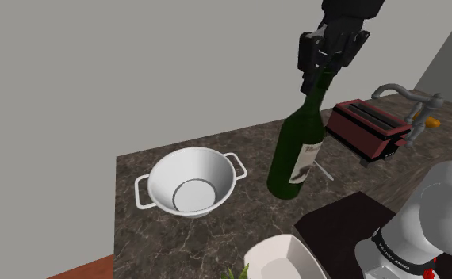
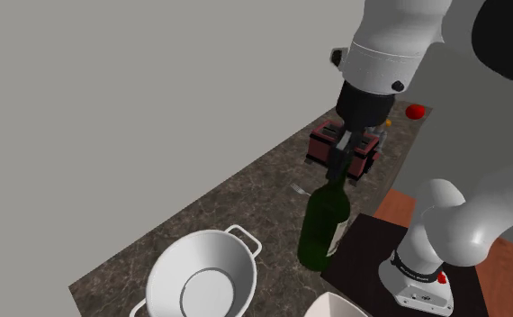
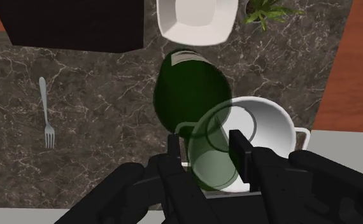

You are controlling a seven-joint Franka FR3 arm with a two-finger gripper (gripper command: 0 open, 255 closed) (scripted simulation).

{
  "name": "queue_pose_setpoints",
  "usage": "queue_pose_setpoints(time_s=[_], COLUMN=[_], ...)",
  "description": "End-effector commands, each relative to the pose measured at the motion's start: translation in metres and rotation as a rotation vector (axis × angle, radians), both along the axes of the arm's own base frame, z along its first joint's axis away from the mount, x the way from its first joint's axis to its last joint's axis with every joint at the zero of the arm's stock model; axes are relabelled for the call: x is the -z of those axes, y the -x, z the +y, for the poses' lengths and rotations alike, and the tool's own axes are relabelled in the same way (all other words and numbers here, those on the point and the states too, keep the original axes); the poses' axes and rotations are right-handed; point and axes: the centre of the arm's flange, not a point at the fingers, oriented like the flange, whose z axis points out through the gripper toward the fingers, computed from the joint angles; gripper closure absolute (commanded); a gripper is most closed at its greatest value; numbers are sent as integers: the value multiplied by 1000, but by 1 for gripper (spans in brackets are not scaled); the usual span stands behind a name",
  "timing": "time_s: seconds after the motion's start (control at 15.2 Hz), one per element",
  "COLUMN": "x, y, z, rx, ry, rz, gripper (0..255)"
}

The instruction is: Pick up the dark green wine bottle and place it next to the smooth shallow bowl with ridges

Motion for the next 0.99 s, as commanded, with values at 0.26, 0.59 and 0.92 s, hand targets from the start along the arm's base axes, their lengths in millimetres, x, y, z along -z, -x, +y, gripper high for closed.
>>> queue_pose_setpoints(time_s=[0.26,0.59,0.92], x=[-24,-45,-67], y=[67,120,174], z=[38,70,102], rx=[1,1,1], ry=[0,0,0], rz=[0,0,0], gripper=[255,255,255])
